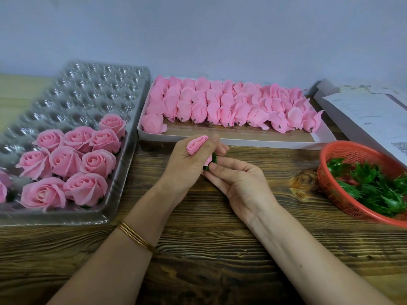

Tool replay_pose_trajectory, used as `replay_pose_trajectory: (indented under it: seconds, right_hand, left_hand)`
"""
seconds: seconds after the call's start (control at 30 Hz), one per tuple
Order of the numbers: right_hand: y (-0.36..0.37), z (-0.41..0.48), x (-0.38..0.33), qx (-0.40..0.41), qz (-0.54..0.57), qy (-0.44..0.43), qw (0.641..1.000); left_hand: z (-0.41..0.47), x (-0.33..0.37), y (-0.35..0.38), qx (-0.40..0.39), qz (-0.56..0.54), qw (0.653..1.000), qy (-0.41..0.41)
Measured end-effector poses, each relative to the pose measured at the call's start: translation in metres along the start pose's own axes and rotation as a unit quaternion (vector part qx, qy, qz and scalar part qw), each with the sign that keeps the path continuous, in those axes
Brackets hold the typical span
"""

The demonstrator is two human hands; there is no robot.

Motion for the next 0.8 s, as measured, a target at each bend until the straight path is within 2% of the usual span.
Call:
replay_pose_trajectory:
  seconds: [0.27,0.57,0.8]
  right_hand:
    - [0.0008,0.0004,0.0006,-0.008,0.0,0.012,1.0]
    - [-0.0033,-0.0004,-0.0012,0.028,0.006,-0.007,1.0]
    - [-0.0025,0.0006,-0.0005,0.016,-0.01,0.005,1.0]
  left_hand:
    - [-0.0011,0.0036,0.0033,-0.013,0.002,1.0,0.007]
    - [-0.0011,0.0043,0.0021,-0.011,0.022,1.0,0.015]
    - [-0.0021,0.0055,0.0049,-0.012,0.028,0.999,0.023]
Point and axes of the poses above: each hand's wrist, its own z-axis towards the middle knuckle, its own y-axis out of the palm, x = y × z, the point moved 7 cm from there along z, towards the middle knuckle, and after that the axes turned 8 degrees about -x, right-handed, at the moved point
